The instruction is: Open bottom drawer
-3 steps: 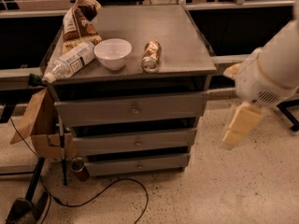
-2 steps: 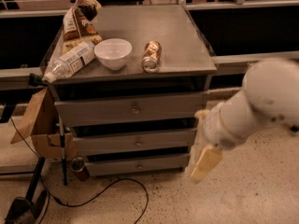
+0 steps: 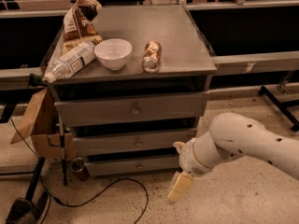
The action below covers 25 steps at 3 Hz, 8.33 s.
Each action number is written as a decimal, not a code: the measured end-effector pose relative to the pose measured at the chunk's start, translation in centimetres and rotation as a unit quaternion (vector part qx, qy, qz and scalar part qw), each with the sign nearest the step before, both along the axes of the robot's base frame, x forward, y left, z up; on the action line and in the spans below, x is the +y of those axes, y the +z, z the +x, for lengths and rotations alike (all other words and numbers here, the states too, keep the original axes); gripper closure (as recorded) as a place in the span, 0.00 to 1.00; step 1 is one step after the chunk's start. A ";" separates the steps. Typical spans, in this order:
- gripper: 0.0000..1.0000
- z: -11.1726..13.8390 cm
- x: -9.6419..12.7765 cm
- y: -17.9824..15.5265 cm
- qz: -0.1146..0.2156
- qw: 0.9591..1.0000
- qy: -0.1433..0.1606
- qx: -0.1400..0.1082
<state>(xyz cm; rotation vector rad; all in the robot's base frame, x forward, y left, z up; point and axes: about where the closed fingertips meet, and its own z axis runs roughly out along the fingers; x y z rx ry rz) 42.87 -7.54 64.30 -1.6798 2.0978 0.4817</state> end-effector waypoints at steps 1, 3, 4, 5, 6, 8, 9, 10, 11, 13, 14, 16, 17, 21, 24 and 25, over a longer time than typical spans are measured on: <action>0.00 0.0 0.0 0.0 0.000 1.000 0.000 0.000; 0.00 5.2 2.8 -5.8 0.033 0.999 0.028 -0.011; 0.00 8.8 4.9 -13.6 0.031 0.999 0.040 0.020; 0.00 10.1 5.7 -23.0 -0.013 0.995 0.044 0.083; 0.00 9.5 6.3 -25.9 -0.023 0.993 0.049 0.105; 0.00 11.3 5.0 -27.9 -0.045 0.991 0.028 0.122; 0.00 14.8 0.5 -33.8 -0.071 0.984 -0.021 0.159; 0.00 17.0 -2.2 -38.3 -0.073 0.980 -0.055 0.175; 0.00 18.6 -3.2 -40.4 -0.068 0.985 -0.059 0.145; 0.00 20.8 -1.7 -41.1 -0.061 0.996 -0.039 0.048; 0.00 21.3 -1.6 -42.6 -0.055 0.998 -0.032 0.027; 0.00 22.3 -2.3 -44.5 -0.036 0.998 -0.013 -0.048; 0.00 22.8 -2.1 -44.7 -0.027 0.997 0.000 -0.077; 0.19 25.7 -1.7 -46.9 -0.017 0.998 0.007 -0.059; 0.87 25.9 -2.1 -45.8 -0.019 0.999 -0.003 -0.044; 0.90 25.8 -2.0 -45.7 -0.018 0.999 -0.003 -0.043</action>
Offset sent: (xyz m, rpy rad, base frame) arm 0.0439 0.0246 -0.0430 0.0894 -0.0544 0.0802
